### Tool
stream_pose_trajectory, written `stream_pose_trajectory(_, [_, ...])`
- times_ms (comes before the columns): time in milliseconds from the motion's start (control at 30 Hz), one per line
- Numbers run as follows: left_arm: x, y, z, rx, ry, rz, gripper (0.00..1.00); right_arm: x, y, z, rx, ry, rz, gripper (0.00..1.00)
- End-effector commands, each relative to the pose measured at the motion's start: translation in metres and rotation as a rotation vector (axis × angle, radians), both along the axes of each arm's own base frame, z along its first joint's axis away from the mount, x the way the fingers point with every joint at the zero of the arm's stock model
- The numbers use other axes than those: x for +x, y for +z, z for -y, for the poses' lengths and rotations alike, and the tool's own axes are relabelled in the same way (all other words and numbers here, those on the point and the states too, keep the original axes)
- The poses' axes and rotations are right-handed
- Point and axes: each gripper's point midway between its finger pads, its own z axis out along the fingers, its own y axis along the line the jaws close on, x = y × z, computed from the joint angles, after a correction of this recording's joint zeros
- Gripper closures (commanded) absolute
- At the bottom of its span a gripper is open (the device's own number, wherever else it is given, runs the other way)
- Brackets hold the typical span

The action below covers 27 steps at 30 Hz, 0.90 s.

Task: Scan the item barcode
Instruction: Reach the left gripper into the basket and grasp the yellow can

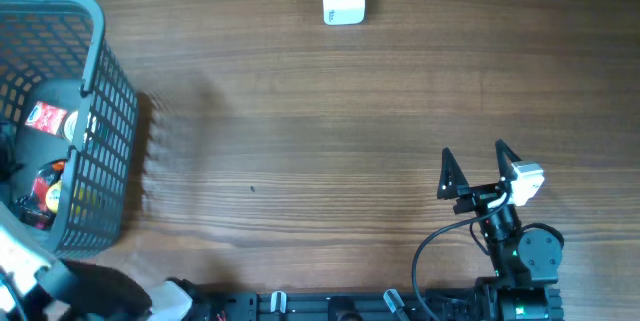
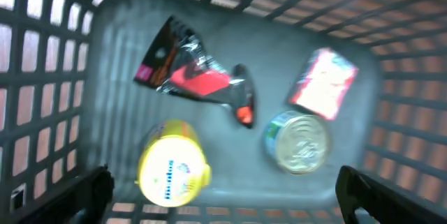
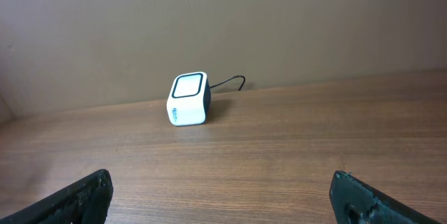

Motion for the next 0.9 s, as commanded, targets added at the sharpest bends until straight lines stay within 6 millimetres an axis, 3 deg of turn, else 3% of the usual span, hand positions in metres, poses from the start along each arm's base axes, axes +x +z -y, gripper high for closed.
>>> stream_pose_trajectory(0, [-0.013, -0.025, -0.002, -0.062, 0.047, -0.105, 0.0, 0.0, 0.002, 0.001, 0.007, -0.006, 0.008, 0.0])
stream_pose_trajectory(200, [-0.023, -0.05, 0.009, -0.138, 0.046, -0.178, 0.0, 0.0, 0.002, 0.001, 0.007, -0.006, 0.008, 0.0])
stream_pose_trajectory(500, [-0.035, -0.125, 0.024, -0.176, 0.029, -0.217, 0.0, 0.0, 0.002, 0.001, 0.007, -0.007, 0.008, 0.01])
stream_pose_trajectory(700, [-0.032, -0.127, 0.022, -0.167, 0.029, -0.204, 0.02, 0.0, 0.002, 0.001, 0.007, -0.006, 0.008, 0.0])
stream_pose_trajectory(767, [-0.032, -0.127, 0.023, -0.172, 0.027, -0.2, 0.2, 0.0, 0.002, 0.001, 0.007, -0.006, 0.008, 0.0])
stream_pose_trajectory(867, [-0.019, -0.128, 0.032, -0.206, -0.004, -0.154, 0.11, 0.0, 0.002, 0.001, 0.007, -0.007, 0.008, 0.0])
